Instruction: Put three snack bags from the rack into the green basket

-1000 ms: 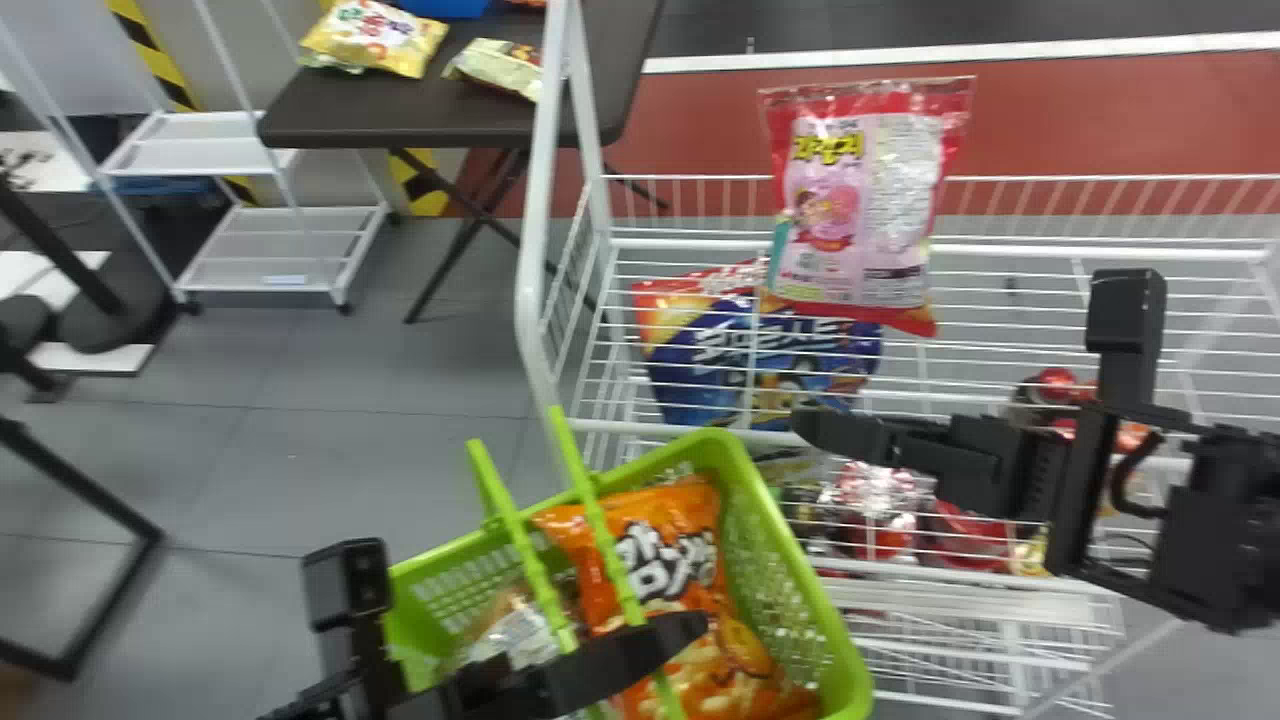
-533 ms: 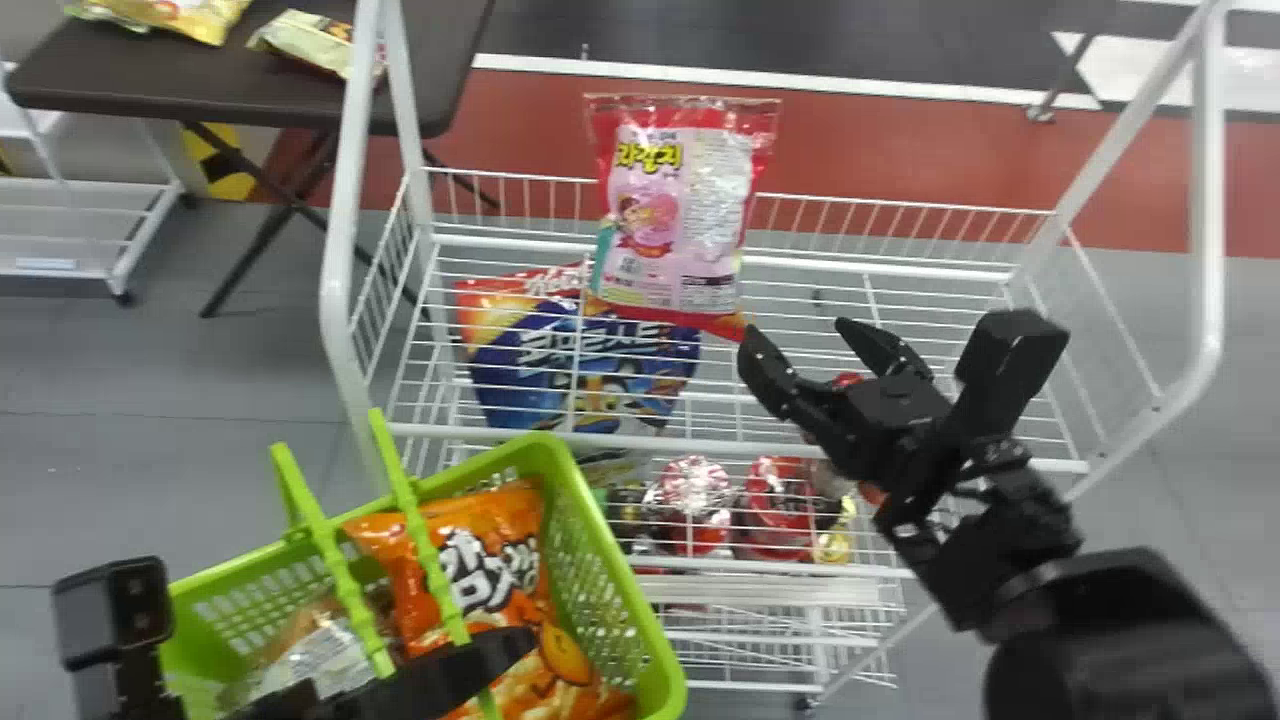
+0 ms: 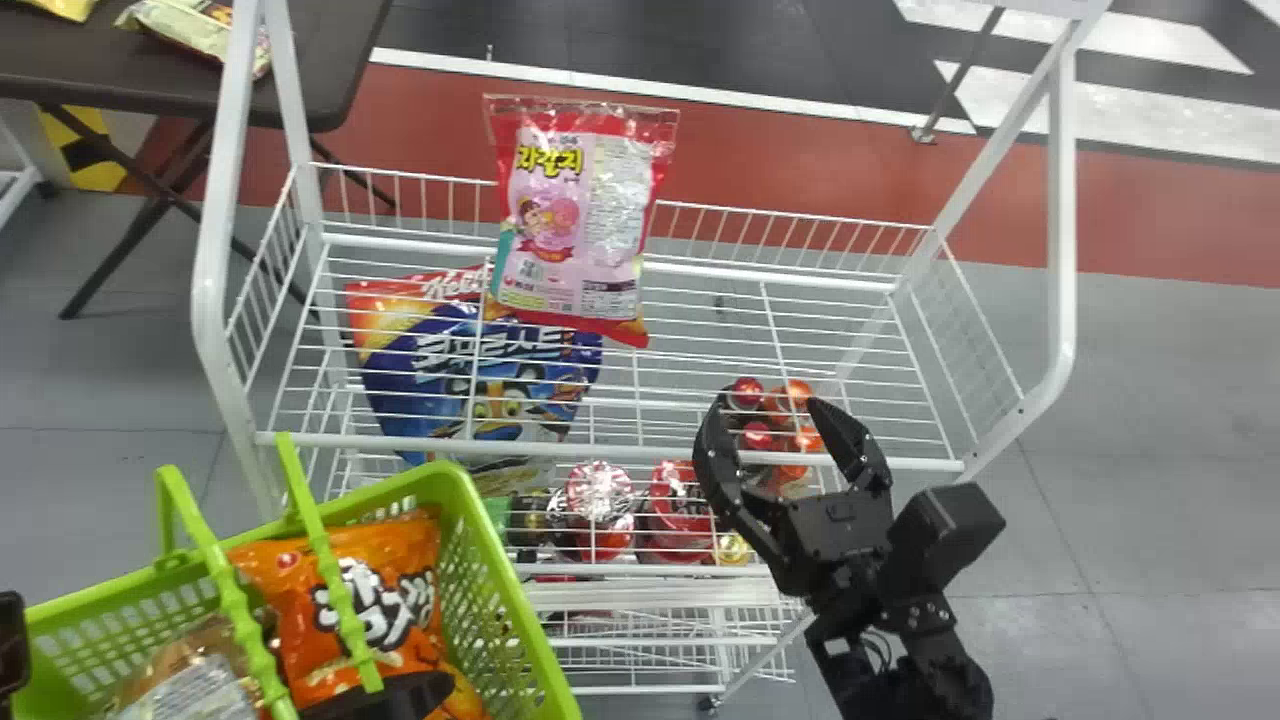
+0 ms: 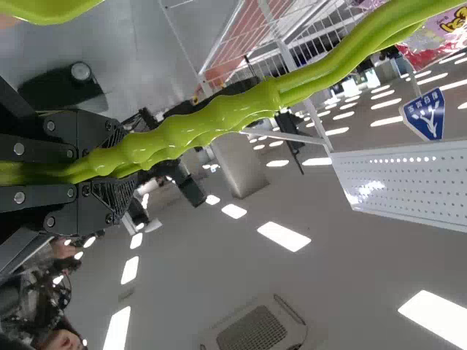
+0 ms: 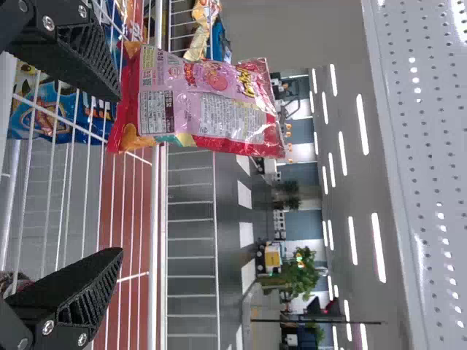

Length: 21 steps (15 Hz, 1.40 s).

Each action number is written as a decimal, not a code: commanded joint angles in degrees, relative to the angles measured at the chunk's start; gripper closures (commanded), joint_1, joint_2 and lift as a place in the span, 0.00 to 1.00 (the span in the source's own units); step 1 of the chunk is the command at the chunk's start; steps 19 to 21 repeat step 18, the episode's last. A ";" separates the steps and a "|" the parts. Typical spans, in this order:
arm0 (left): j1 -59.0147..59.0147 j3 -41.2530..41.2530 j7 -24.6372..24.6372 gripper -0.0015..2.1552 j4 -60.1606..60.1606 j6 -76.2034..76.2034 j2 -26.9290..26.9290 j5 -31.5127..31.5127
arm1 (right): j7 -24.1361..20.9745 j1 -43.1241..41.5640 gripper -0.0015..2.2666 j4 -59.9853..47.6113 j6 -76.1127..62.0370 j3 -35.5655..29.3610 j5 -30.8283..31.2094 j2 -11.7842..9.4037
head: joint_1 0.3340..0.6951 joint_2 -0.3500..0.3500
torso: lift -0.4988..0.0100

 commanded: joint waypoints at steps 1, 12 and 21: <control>0.01 -0.42 0.09 1.00 -0.01 0.00 -0.15 -0.09 | 0.01 1.42 0.03 0.02 -1.42 -0.86 0.17 -0.05 | 1.00 0.12 | 0.98; 0.28 -1.39 0.61 1.00 -0.45 0.00 -0.15 -0.62 | 0.19 2.56 0.03 -0.50 -1.77 -0.59 -0.53 -0.23 | 1.00 0.06 | 0.98; 0.19 -2.09 1.49 1.00 -1.15 0.18 -0.15 -1.85 | 0.10 2.48 0.03 -0.50 -1.59 0.11 -0.79 0.04 | 1.00 0.06 | 0.98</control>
